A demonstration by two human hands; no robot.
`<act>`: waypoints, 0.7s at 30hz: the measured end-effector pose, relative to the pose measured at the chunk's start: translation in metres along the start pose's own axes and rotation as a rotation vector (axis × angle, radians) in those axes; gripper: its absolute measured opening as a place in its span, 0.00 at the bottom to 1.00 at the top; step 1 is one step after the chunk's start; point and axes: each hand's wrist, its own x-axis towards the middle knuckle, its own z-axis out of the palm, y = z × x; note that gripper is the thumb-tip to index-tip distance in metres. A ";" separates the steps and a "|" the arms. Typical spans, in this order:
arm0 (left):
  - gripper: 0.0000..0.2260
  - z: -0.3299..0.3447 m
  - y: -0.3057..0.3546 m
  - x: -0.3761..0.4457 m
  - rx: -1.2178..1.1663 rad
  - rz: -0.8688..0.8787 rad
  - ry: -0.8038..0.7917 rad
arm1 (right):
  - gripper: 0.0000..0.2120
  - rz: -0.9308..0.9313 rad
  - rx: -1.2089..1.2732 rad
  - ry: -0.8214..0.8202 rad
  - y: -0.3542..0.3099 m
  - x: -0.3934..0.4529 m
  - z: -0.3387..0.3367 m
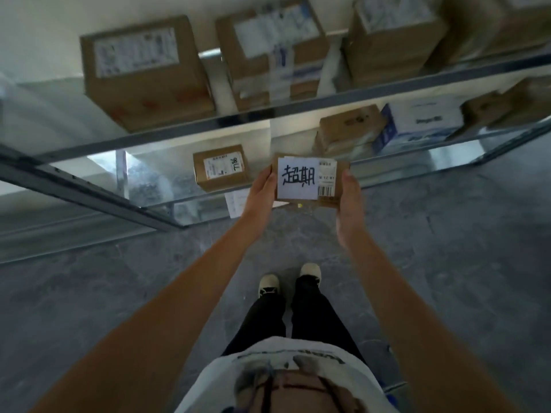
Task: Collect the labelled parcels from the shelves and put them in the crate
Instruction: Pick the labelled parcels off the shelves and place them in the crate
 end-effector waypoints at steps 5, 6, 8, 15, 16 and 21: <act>0.15 0.017 0.064 -0.033 0.040 0.111 -0.109 | 0.22 -0.114 0.053 0.029 -0.057 -0.036 -0.022; 0.14 0.024 0.077 -0.038 0.041 0.126 -0.124 | 0.22 -0.131 0.060 0.033 -0.069 -0.038 -0.027; 0.13 0.040 0.100 -0.043 0.050 0.151 -0.143 | 0.26 -0.195 0.053 0.041 -0.094 -0.041 -0.038; 0.12 0.127 0.170 -0.046 0.032 0.275 -0.222 | 0.34 -0.347 0.077 0.098 -0.180 -0.038 -0.106; 0.13 0.142 0.178 -0.049 0.038 0.299 -0.235 | 0.32 -0.358 0.086 0.105 -0.192 -0.036 -0.120; 0.14 0.219 0.209 -0.058 0.098 0.417 -0.265 | 0.33 -0.427 0.084 0.159 -0.231 -0.033 -0.191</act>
